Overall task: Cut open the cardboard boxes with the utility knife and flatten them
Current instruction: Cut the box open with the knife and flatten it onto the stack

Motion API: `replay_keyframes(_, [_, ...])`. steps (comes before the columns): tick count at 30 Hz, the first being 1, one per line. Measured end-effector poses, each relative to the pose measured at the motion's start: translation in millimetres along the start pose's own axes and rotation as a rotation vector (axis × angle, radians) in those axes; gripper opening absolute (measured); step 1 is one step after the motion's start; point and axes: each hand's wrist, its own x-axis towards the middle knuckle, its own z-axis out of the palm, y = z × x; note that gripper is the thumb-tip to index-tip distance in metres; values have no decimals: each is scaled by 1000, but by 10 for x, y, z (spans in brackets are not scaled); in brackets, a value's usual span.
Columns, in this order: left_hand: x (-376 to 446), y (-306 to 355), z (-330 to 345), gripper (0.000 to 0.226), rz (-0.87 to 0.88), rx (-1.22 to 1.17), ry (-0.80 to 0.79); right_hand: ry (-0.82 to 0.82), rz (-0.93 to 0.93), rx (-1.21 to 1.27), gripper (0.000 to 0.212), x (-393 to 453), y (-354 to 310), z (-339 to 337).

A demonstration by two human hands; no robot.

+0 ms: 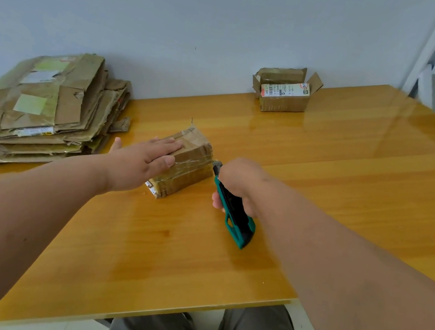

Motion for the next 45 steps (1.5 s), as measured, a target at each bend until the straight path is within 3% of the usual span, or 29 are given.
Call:
replay_keyframes(7, [33, 23, 9, 51, -25, -36, 21, -20, 7, 170, 29, -23, 43, 158])
replay_keyframes(13, [31, 34, 31, 50, -40, -24, 41, 55, -49, 293, 21, -86, 95, 254])
replay_keyframes(19, [37, 36, 50, 50, -52, -52, 55, 50, 30, 488, 20, -171, 132, 408])
replay_keyframes(23, [27, 51, 35, 49, -60, -99, 45, 3, 39, 460, 11, -239, 110, 489])
replay_keyframes(29, [9, 62, 18, 50, -59, -103, 28, -32, 47, 460, 14, -269, 119, 557])
replay_keyframes(34, [20, 68, 22, 49, -59, -174, 44, -112, -158, 157, 19, -351, 159, 888])
replay_keyframes(39, [-3, 27, 28, 51, -42, -190, 12, -141, -141, 118, 11, -311, 184, 893])
replay_keyframes(45, [12, 2, 18, 53, -39, -240, -19, 44, -69, 198, 17, -267, 139, 440])
